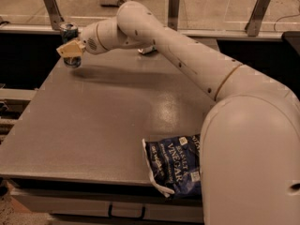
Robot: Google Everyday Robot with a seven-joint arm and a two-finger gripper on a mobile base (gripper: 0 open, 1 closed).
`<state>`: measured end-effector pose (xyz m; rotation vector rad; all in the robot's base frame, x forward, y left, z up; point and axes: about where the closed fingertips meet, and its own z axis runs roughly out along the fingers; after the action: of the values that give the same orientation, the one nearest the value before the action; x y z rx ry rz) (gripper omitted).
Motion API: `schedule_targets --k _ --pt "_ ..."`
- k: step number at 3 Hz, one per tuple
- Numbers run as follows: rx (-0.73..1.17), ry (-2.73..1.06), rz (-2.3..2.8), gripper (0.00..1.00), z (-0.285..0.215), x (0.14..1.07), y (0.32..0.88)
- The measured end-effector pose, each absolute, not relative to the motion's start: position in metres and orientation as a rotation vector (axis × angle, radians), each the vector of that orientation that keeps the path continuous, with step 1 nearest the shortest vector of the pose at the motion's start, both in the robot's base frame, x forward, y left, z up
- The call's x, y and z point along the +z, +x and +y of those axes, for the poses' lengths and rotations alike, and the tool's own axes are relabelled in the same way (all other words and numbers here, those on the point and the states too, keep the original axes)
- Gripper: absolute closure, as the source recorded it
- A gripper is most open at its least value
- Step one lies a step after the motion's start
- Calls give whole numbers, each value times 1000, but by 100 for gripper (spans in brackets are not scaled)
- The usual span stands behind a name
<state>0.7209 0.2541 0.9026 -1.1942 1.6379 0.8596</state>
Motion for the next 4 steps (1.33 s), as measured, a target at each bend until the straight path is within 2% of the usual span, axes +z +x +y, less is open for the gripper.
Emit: schedule_targets --k 1,3,4 --pt "825 -1185 1538 100 212 944 715" --pt "802 -1176 1528 100 198 945 717" --pt "717 -1130 1541 100 160 959 725"
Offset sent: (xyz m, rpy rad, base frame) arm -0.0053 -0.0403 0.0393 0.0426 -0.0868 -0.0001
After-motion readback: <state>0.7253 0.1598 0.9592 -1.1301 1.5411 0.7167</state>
